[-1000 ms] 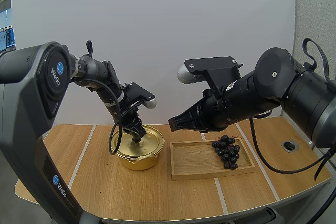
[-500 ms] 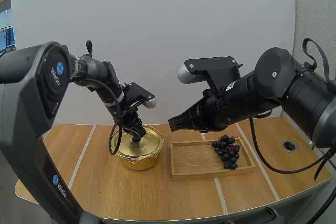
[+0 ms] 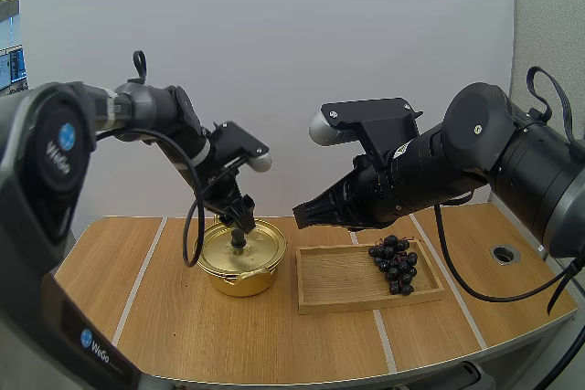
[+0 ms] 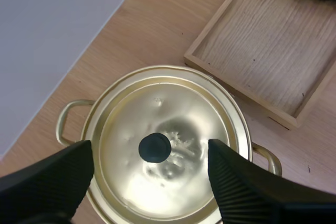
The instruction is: Open the pot, put the pineapple inside, and close it
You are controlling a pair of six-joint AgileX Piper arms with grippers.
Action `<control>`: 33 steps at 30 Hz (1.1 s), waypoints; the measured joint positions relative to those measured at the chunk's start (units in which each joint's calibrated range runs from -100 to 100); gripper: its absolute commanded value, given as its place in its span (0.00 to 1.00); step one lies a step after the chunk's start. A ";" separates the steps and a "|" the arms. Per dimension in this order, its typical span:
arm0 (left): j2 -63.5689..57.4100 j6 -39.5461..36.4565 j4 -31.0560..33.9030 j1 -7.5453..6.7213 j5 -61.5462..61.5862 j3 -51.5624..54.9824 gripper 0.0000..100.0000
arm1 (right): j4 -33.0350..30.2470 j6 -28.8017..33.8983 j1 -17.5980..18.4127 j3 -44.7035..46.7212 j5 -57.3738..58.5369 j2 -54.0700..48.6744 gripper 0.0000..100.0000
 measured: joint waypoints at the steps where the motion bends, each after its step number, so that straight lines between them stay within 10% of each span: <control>1: -0.70 0.00 0.00 0.00 0.17 0.00 1.00 | 0.00 0.00 0.00 0.00 -0.15 0.00 0.00; 26: -49.35 -8.52 -0.22 0.00 6.60 -1.00 1.00 | 1.43 0.00 0.00 0.00 -1.15 0.00 0.00; 33: -60.92 -12.52 -0.45 0.00 13.43 1.20 0.19 | 1.54 0.00 0.00 0.00 -1.15 0.00 0.00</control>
